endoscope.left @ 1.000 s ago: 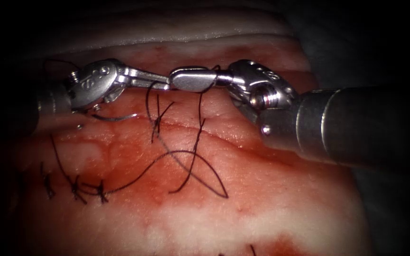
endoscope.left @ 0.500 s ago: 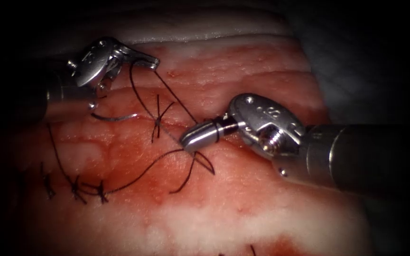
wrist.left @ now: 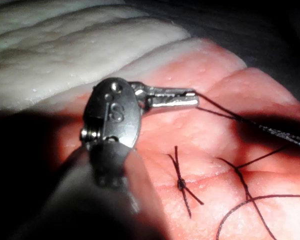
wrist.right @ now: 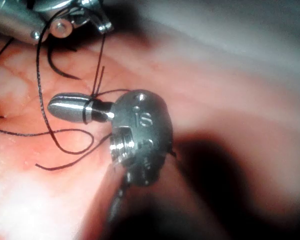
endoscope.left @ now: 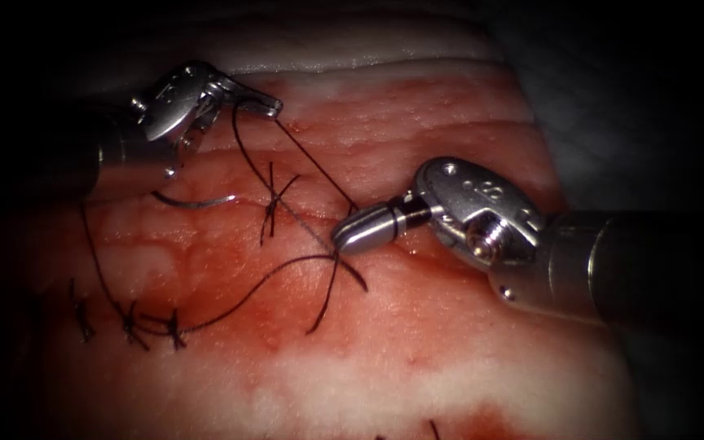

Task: Wound Closure
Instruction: Use the left gripper to move the suture out of the way, then re-grasp the suture loop.

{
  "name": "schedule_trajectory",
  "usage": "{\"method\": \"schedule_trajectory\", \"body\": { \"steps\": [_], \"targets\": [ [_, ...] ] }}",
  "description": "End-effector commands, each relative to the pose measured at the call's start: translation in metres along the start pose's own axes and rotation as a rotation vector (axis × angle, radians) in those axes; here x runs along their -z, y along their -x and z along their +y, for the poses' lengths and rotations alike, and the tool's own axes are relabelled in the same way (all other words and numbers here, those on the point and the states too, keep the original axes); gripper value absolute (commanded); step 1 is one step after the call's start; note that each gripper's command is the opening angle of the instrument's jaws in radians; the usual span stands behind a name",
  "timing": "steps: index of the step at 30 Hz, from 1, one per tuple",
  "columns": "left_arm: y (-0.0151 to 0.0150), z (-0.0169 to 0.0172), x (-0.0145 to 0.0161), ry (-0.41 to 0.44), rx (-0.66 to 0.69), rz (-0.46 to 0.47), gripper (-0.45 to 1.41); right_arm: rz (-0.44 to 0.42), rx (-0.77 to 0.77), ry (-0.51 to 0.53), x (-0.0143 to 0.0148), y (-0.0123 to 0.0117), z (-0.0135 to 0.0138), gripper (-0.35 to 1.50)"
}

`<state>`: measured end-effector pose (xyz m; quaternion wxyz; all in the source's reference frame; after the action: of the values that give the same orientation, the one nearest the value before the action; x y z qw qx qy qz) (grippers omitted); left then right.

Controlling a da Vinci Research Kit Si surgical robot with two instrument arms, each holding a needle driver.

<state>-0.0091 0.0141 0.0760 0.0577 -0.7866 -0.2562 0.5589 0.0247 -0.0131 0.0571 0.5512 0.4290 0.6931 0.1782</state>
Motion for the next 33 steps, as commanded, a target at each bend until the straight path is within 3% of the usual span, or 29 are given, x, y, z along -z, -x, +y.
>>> {"method": "schedule_trajectory", "body": {
  "steps": [1, 7, 12, 19, 23, 26, 33],
  "targets": [
    [0.0008, -0.0007, 0.0001, -0.009, -0.005, 0.001, -0.45, 0.046, -0.035, 0.034, -0.0003, 0.0000, 0.0007, -0.35],
    [0.0022, -0.0019, 0.0016, -0.006, -0.066, 0.000, -0.45, 0.087, -0.111, 0.062, -0.0011, -0.0001, 0.0014, -0.35],
    [0.0028, -0.0035, 0.0024, 0.068, -0.106, -0.048, -0.45, 0.085, -0.139, 0.050, -0.0031, 0.0000, 0.0021, -0.35],
    [0.0035, -0.0038, 0.0028, 0.115, -0.115, -0.079, -0.45, 0.012, -0.131, -0.008, -0.0054, 0.0014, 0.0012, -0.35],
    [0.0039, -0.0023, 0.0020, 0.167, -0.110, -0.119, -0.45, -0.041, -0.118, -0.041, -0.0053, 0.0027, 0.0014, -0.35],
    [0.0031, 0.0006, 0.0010, 0.208, -0.095, -0.126, -0.45, -0.102, -0.085, -0.073, -0.0037, 0.0037, 0.0021, -0.35],
    [0.0017, 0.0045, -0.0002, 0.240, -0.088, -0.133, -0.43, -0.116, -0.081, -0.063, -0.0005, 0.0033, 0.0031, -0.35]
  ]
}}
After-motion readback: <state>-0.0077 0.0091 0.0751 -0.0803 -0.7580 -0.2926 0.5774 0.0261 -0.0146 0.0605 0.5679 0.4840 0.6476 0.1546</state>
